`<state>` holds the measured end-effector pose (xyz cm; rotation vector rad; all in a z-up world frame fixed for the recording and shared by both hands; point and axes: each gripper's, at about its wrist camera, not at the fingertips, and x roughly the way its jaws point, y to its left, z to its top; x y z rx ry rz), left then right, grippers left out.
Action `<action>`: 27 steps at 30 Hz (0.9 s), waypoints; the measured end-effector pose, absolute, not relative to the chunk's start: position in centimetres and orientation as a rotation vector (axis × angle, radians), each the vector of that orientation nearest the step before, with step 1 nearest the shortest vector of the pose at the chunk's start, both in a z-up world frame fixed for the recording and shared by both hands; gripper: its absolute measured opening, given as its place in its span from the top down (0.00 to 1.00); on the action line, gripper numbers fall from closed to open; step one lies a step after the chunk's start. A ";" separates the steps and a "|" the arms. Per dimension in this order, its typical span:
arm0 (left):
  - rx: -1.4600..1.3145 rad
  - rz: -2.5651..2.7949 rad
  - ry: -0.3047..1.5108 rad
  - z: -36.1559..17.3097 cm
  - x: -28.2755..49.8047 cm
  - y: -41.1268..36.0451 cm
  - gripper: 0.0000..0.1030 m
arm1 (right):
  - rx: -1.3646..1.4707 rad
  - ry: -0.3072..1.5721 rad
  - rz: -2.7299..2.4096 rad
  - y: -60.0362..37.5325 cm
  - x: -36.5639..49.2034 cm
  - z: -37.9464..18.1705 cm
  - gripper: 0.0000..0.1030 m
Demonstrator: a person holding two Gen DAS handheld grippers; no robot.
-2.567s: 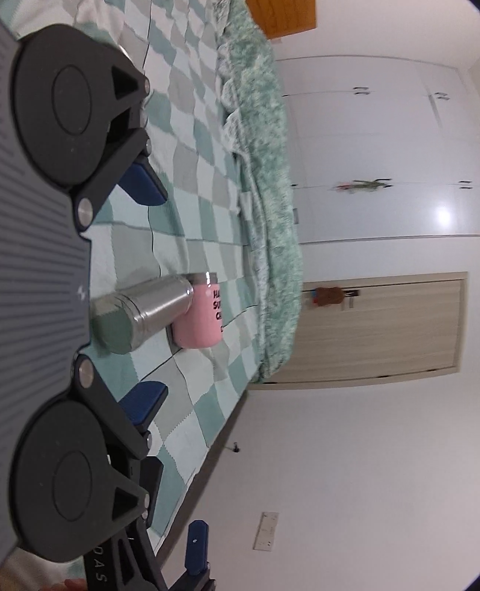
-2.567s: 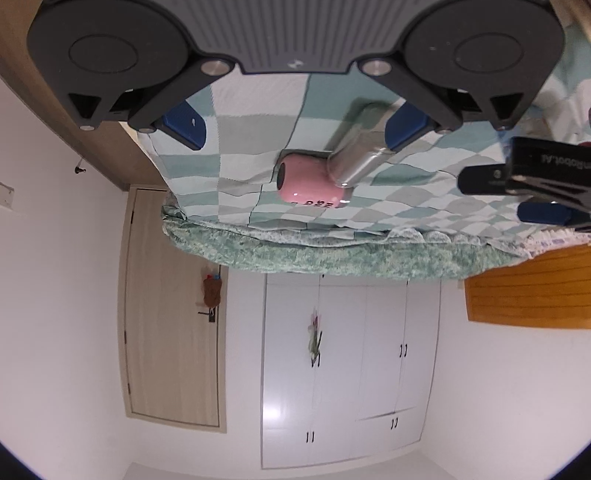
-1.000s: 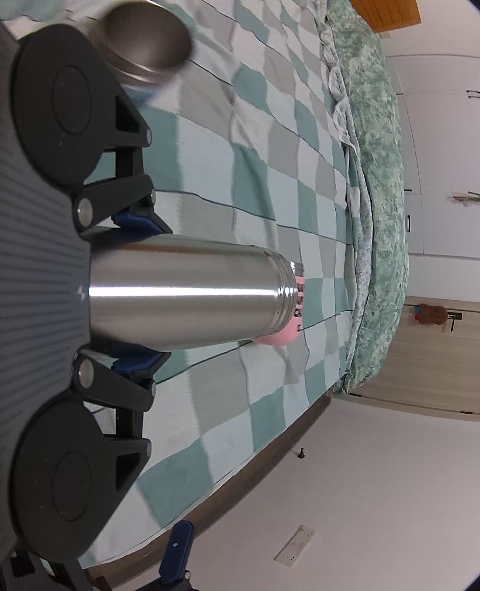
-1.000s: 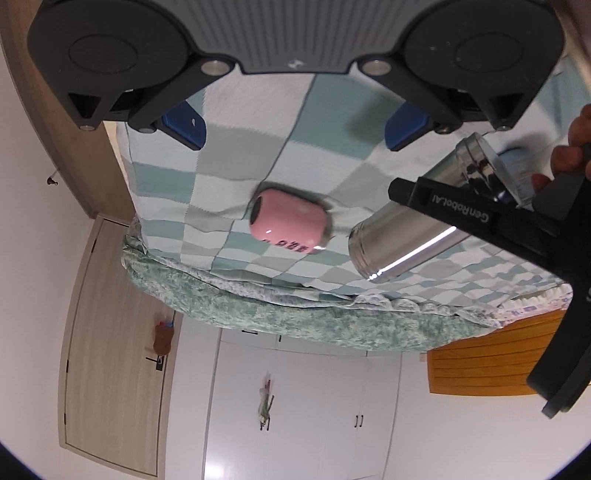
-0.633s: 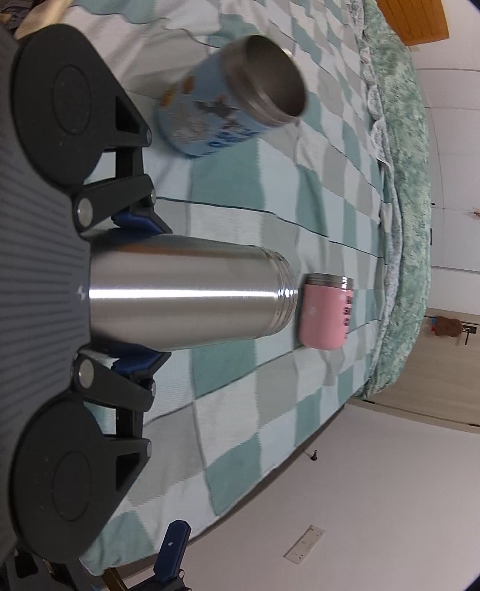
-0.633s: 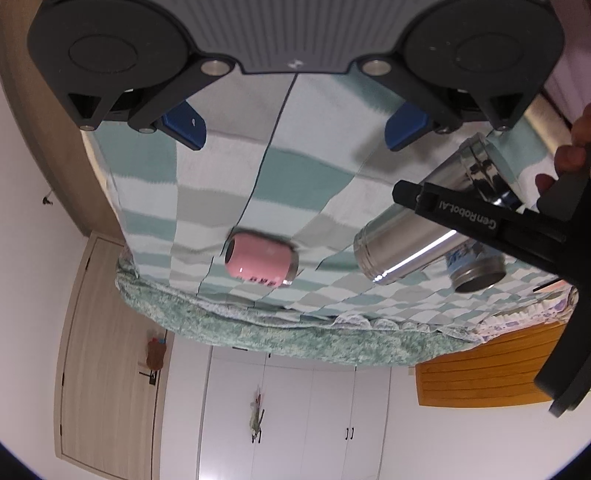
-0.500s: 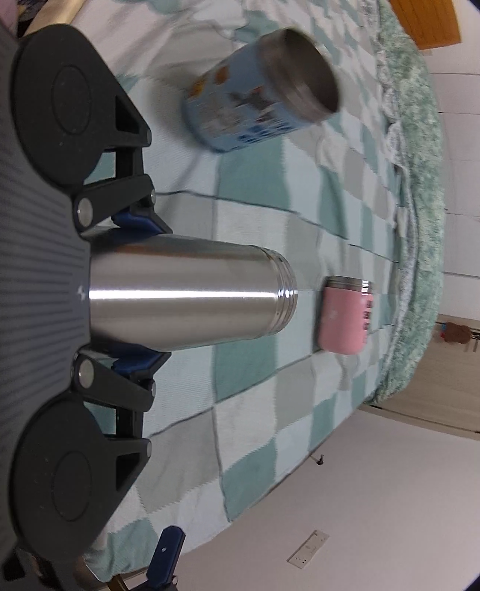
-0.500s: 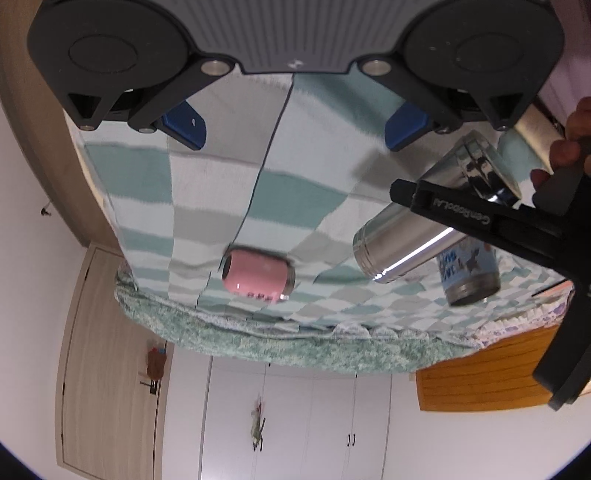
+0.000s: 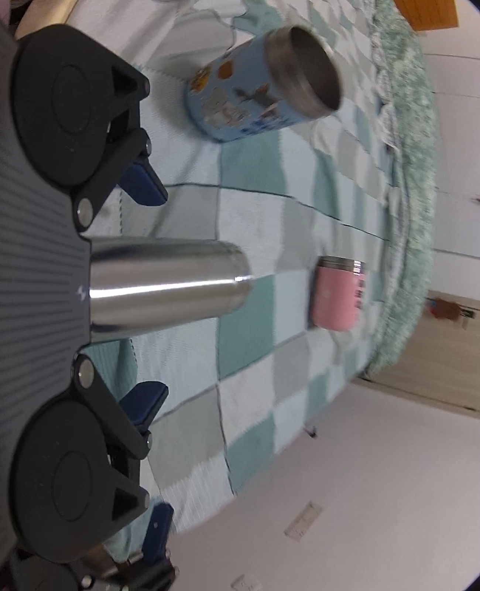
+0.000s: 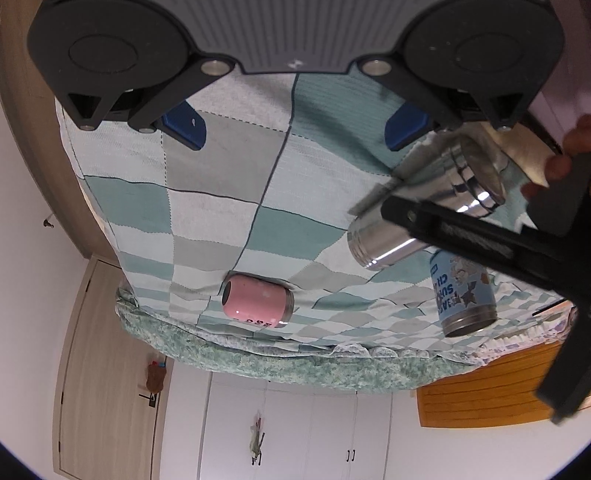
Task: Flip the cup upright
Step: 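Lift the silver thermos with the right gripper and rotate it upright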
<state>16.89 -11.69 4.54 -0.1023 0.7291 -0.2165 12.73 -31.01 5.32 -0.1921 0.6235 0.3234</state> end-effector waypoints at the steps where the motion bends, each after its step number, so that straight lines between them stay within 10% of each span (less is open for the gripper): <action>1: -0.099 -0.224 0.708 5.0 16.4 -11.2 0.00 | -0.196 0.619 0.322 -30.9 12.5 5.5 0.00; 27: 0.074 -0.334 0.534 3.7 15.0 1.4 0.00 | -0.026 0.740 0.225 -20.9 16.3 8.5 0.00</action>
